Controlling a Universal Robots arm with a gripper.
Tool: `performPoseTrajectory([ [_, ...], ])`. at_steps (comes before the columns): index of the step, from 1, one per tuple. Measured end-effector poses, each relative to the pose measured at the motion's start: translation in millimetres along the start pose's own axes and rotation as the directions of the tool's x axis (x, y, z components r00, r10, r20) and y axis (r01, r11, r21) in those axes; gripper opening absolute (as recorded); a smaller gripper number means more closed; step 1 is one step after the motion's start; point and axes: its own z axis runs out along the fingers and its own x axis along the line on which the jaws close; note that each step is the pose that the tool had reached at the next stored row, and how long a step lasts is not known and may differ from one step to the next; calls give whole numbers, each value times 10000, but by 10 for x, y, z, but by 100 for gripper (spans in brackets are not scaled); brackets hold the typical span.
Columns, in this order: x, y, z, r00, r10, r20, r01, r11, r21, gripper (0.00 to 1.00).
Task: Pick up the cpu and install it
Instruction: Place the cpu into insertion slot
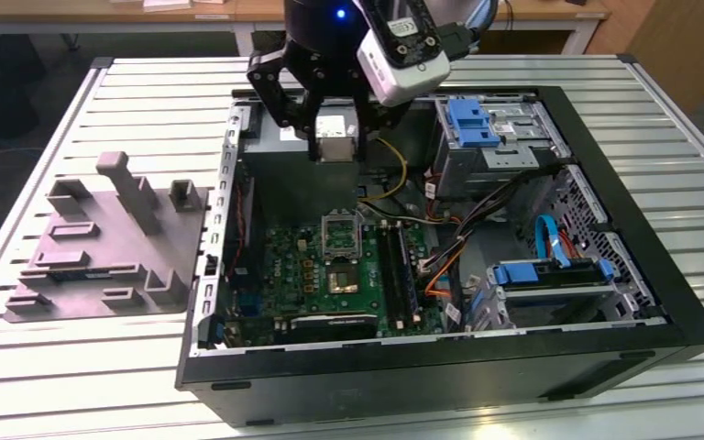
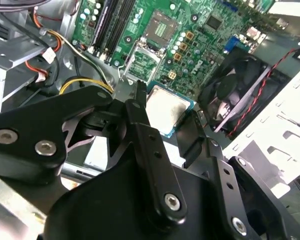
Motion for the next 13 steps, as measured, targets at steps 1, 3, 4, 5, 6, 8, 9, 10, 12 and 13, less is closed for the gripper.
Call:
performPoseTrajectory([
  [1, 3, -7, 4, 10000, -1, -1, 1, 10000, 1, 47],
  [3, 8, -31, 16, 10000, -16, -2, 16, 10000, 0, 47],
  [4, 8, -42, 25, 10000, -25, -4, 25, 10000, 1, 47],
  [5, 8, -61, 30, 10000, -33, -6, 33, 10000, 5, 47],
  [6, 8, -81, 36, 10000, -40, -6, 40, 10000, 2, 47],
  [8, 6, -114, 43, 10000, -49, -6, 49, 10000, 0, 47],
  [9, 6, -124, 45, 10000, -53, -6, 53, 10000, 1, 47],
  [10, 6, -132, 47, 10000, -54, -6, 54, 10000, 0, 47],
  [12, 5, -142, 47, 10000, -56, -6, 56, 10000, 3, 47],
  [13, 5, -148, 48, 10000, -56, -6, 56, 10000, 4, 47],
])
